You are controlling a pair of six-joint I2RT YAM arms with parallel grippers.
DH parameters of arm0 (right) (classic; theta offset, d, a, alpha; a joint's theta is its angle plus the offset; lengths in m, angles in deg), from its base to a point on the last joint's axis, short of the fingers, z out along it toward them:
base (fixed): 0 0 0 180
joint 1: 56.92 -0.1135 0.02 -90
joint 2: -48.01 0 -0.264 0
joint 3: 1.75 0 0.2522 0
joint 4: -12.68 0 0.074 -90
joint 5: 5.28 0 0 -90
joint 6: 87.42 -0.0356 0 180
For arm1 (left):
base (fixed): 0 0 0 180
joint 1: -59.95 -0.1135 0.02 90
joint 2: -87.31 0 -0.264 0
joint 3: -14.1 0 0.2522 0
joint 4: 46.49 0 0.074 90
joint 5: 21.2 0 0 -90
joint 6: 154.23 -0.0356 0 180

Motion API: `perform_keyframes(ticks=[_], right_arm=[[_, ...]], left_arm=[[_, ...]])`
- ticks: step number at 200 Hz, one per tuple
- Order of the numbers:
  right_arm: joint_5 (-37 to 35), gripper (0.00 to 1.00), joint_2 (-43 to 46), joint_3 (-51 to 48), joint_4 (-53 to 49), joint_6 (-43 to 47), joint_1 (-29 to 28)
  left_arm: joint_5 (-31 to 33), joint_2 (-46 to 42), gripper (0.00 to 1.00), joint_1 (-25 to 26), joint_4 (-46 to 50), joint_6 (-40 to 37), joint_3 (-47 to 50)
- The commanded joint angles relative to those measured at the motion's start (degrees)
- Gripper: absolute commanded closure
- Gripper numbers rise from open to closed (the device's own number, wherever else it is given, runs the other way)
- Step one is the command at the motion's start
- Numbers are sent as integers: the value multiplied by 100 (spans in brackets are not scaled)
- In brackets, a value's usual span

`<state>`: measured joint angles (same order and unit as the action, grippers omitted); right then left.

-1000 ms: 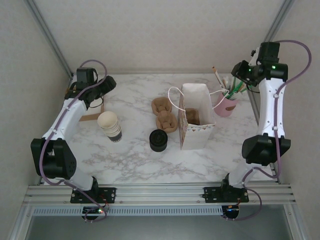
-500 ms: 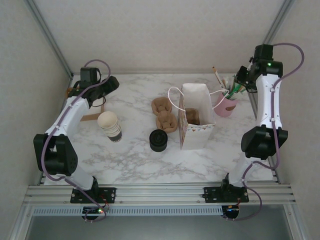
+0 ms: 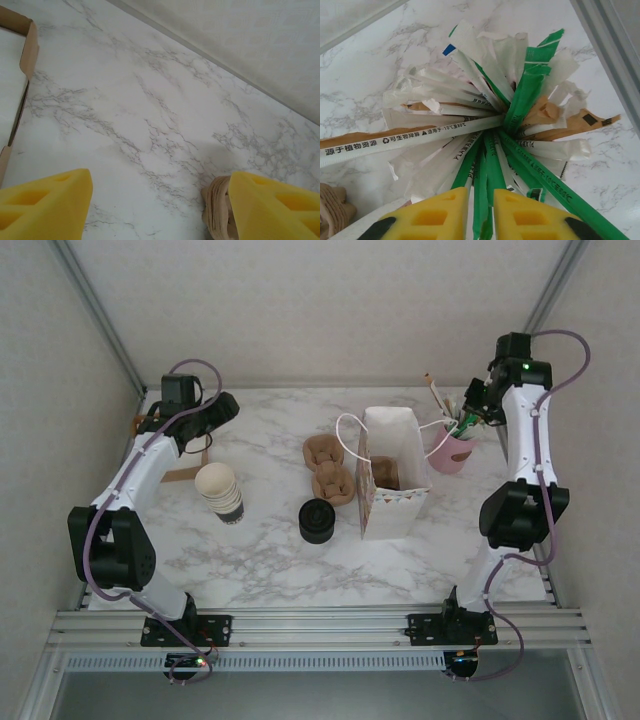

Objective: Pack the takeout coffee

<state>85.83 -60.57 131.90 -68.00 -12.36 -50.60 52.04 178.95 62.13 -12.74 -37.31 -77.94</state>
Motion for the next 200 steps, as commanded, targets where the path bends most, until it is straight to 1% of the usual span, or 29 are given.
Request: perform_keyframes(ticks=[1,30,45,50,84,113,162,200], right_arm=[[-88,83,-17,75,-81,56,-32],[-151,89,60,122,-102,35,-65],[-204,96,112,139,-109,32,-82],[-227,100,133,148,-119,26,-84],[-327,100,308,194,-177,18,-91],[-584,100,564,245,-273,0,-110],[-851,100,1221,381,-374,-37,-134],[-778,100,1899,428,-305,-76,-133]], left_arm=[[-39,34,28,57,-99,-116,-126],[-45,22,28,57,-84,-114,-135],[-48,7,28,60,-89,-110,-138],[-47,-3,28,57,-90,-115,-135],[-55,-71,28,76,-70,-99,-126],[-48,-165,28,94,-37,-82,-135],[-3,-397,28,100,-2,-34,-91],[129,-650,27,99,5,15,13]])
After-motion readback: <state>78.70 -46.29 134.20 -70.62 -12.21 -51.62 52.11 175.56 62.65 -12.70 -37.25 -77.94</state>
